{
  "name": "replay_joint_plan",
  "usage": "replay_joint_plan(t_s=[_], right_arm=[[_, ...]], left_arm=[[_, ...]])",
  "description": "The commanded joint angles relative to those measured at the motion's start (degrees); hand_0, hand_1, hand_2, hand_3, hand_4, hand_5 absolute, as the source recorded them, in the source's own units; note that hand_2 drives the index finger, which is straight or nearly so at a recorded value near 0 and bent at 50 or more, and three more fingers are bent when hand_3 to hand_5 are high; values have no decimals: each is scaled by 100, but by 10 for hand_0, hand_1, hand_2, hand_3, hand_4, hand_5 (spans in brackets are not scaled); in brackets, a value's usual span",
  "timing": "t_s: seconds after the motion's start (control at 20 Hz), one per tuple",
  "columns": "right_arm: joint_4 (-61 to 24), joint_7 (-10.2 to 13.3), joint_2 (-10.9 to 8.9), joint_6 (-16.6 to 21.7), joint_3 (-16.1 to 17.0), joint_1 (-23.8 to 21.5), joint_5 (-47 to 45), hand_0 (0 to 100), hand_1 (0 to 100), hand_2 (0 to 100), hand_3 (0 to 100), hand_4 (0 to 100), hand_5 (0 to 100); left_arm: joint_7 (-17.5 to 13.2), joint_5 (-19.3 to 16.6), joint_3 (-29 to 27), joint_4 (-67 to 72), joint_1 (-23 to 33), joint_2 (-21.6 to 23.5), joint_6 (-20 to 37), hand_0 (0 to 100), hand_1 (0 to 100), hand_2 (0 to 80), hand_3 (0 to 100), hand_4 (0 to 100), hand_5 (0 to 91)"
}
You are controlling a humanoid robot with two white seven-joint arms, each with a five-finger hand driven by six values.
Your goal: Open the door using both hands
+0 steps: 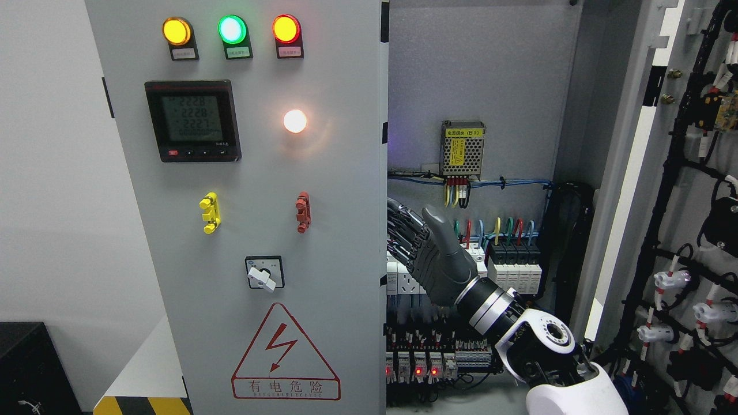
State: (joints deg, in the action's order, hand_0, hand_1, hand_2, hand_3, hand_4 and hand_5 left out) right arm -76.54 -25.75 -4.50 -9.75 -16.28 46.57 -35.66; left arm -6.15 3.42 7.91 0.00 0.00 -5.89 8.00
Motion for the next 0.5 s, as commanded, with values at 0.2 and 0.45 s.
replay_joint_plan(t_s=[0.2, 0.45], right_arm=[[113, -273, -7, -19, 2, 36, 15, 56, 143, 0, 0, 0, 0], [156, -308, -59, -18, 2, 45, -2, 56, 143, 0, 0, 0, 0]], left_arm=[[0, 0, 0, -18, 44, 0, -1, 120, 556, 0, 0, 0, 0], [0, 0, 0, -18, 44, 0, -1, 120, 556, 0, 0, 0, 0]])
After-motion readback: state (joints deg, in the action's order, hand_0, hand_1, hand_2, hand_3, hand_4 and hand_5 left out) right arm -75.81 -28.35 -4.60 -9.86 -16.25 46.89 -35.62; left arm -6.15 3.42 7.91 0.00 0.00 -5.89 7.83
